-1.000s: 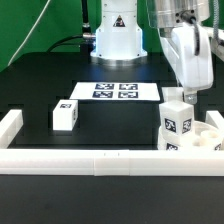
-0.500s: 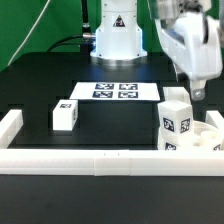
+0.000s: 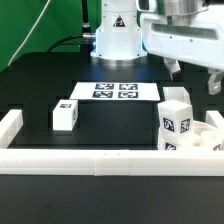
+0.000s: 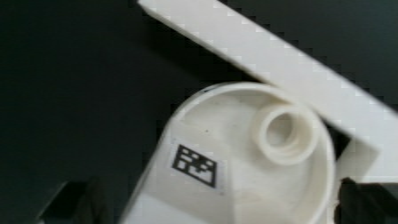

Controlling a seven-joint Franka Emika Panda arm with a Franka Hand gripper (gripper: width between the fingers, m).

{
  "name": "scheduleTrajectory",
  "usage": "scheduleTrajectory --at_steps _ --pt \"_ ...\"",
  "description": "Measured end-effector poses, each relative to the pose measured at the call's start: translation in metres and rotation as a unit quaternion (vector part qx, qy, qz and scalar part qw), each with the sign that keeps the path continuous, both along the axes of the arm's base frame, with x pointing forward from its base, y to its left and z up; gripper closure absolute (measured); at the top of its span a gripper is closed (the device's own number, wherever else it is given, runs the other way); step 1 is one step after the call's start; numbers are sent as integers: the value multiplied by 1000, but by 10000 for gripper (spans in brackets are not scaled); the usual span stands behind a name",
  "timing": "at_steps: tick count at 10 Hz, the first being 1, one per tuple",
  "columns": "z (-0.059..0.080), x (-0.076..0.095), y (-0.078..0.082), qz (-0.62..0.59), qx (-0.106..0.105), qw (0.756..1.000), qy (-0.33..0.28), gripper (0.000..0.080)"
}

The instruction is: Assemble stool

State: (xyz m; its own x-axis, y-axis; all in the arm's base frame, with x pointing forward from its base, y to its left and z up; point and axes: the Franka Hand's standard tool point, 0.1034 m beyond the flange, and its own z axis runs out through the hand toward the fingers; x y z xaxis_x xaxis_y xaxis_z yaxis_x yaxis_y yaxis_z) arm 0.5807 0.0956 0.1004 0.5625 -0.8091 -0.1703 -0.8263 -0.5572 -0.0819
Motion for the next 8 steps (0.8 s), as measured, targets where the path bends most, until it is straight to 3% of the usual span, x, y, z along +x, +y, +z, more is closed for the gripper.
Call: scheduleTrajectory --at_steps 1,5,8 --pt "6 2 1 54 3 999 -8 150" --pt "4 2 0 195 5 980 -34 150" --pt "6 3 6 400 -3 914 -65 150"
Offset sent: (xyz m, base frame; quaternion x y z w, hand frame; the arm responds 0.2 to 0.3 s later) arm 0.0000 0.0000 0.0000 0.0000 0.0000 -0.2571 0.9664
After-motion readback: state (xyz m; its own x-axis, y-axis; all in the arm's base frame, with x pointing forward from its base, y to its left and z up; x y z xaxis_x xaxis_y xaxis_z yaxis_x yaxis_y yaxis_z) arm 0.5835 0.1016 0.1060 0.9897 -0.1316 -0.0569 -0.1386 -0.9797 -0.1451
